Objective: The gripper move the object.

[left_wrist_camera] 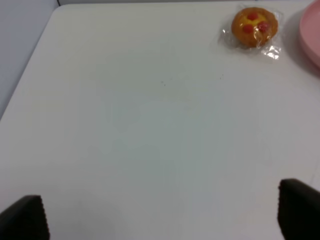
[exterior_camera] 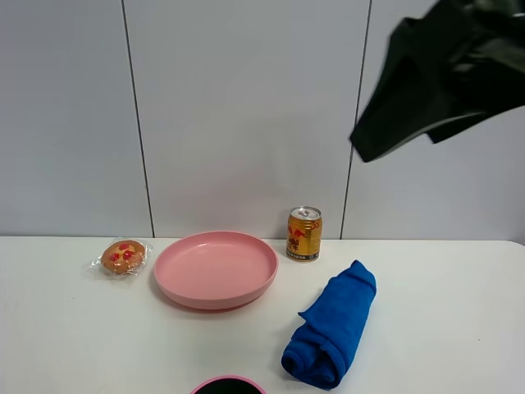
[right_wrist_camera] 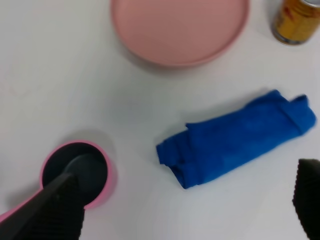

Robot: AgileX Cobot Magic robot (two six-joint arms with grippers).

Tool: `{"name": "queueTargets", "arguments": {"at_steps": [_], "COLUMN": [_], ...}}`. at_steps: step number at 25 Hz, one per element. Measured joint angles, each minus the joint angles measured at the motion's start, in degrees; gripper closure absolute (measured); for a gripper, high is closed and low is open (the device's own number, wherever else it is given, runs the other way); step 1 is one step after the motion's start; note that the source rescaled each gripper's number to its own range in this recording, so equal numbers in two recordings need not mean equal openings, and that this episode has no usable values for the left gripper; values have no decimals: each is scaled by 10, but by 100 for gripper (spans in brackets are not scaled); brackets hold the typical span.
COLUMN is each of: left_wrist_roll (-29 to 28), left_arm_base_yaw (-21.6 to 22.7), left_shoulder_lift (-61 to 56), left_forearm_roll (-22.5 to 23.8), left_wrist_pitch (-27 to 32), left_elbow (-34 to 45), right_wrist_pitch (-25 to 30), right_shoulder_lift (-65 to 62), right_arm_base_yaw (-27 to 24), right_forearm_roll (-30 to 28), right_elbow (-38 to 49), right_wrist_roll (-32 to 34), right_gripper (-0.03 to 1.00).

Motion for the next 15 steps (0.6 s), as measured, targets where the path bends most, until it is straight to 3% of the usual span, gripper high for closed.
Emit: {"name": "queueTargets", "arguments": {"at_steps": [5, 10, 15], "left_wrist_roll": [0, 0, 0], "left_arm_base_yaw": [0, 0, 0], "left_shoulder_lift": [0, 0, 0], "left_forearm_roll": [0, 0, 0], "left_wrist_pitch": [0, 0, 0], "left_elbow": [0, 0, 0], "right_wrist_pitch": [7, 59, 102], "right_shoulder_lift": [-120, -233, -355], "right_arm_base_yaw": [-101, -218, -297], "right_forearm_roll": [2, 15, 29], "right_elbow": [84, 133, 169], "right_wrist_roll": [2, 2, -6], "right_gripper": [10, 10, 10]}}
